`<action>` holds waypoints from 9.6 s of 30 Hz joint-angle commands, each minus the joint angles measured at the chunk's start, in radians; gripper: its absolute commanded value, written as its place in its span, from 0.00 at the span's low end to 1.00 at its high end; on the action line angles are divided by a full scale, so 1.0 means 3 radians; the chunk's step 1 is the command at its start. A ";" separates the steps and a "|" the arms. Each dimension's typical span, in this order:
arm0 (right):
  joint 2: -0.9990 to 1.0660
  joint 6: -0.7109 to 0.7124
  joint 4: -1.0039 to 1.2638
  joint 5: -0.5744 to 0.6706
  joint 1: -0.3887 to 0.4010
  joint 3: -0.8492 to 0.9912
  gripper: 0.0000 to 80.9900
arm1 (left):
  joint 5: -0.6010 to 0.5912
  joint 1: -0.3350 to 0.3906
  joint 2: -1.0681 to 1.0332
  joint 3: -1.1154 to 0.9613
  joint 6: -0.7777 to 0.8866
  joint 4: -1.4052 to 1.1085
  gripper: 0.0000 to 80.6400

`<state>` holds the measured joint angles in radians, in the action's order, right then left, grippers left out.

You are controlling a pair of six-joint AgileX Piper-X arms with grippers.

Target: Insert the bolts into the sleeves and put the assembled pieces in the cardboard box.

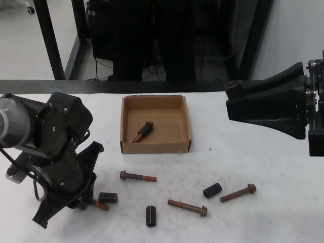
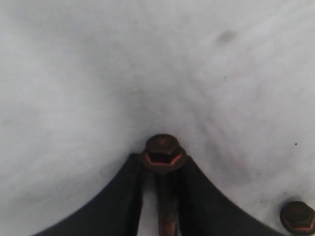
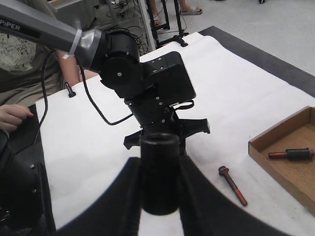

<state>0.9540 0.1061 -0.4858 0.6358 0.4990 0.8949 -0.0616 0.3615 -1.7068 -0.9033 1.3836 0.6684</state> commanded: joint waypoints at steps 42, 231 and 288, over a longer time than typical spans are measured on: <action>-0.1238 -0.0869 0.0305 -0.0163 0.0450 -0.1498 0.00 | 0.0123 0.0503 0.1258 0.0826 -0.2378 -0.2178 0.01; 0.0642 -0.0715 0.3753 -0.0692 0.1195 -0.1571 0.00 | -0.1446 0.0879 0.3451 0.2692 -0.3444 -0.3669 0.68; 0.3808 -0.0908 -0.0640 -0.1152 -0.0212 0.2609 0.00 | -0.0725 -0.0100 0.2700 0.1584 -0.2040 -0.1466 0.01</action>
<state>2.0983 -0.1650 -0.6759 0.2825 0.4384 1.6620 -0.2277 0.3579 -0.8755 -0.4213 0.7633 0.2536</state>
